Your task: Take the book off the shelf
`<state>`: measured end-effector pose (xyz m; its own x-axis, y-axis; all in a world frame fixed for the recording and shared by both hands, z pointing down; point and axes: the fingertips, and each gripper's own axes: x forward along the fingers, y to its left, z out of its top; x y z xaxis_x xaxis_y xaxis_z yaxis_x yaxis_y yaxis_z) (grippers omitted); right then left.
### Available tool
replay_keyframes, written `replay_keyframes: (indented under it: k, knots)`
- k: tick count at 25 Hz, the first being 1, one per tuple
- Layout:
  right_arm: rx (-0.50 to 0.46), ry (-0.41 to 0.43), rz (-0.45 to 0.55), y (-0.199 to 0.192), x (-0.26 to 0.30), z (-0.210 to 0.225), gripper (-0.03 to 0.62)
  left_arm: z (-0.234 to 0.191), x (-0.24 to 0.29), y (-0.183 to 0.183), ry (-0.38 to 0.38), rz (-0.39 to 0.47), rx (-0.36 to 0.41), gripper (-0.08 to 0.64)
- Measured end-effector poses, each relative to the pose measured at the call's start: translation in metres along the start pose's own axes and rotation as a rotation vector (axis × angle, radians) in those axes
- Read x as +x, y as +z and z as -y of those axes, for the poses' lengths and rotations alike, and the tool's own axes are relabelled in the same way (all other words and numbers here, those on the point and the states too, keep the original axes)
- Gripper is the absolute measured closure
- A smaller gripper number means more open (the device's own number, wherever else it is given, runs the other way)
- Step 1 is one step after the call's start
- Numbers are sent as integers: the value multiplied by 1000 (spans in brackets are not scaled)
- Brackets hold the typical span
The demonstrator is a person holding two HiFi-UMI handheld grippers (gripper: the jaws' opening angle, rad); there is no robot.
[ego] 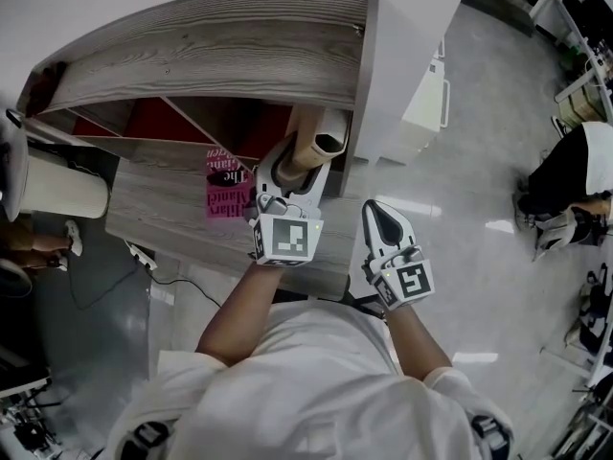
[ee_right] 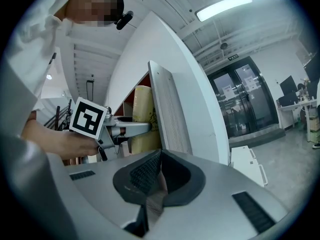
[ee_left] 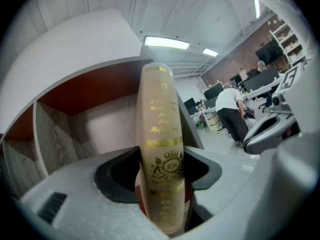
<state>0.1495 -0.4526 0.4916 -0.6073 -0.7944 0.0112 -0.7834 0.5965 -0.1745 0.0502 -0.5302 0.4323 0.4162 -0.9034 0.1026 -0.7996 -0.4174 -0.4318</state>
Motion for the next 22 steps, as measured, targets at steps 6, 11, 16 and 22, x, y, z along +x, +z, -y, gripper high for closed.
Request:
replay_keyframes:
  k: [6, 11, 16, 22]
  knots:
    - [3, 22, -7, 0, -4, -6, 577, -2, -16, 4, -25, 44, -58, 333]
    - [-2, 39, -9, 1, -16, -13, 577, 1, -33, 13, -30, 71, -95, 339]
    - [-4, 53, -7, 1, -28, -18, 577, 3, -49, 15, -14, 64, -113, 351]
    - [-4, 77, -13, -2, -49, -27, 577, 11, -73, 16, -6, 66, -134, 354]
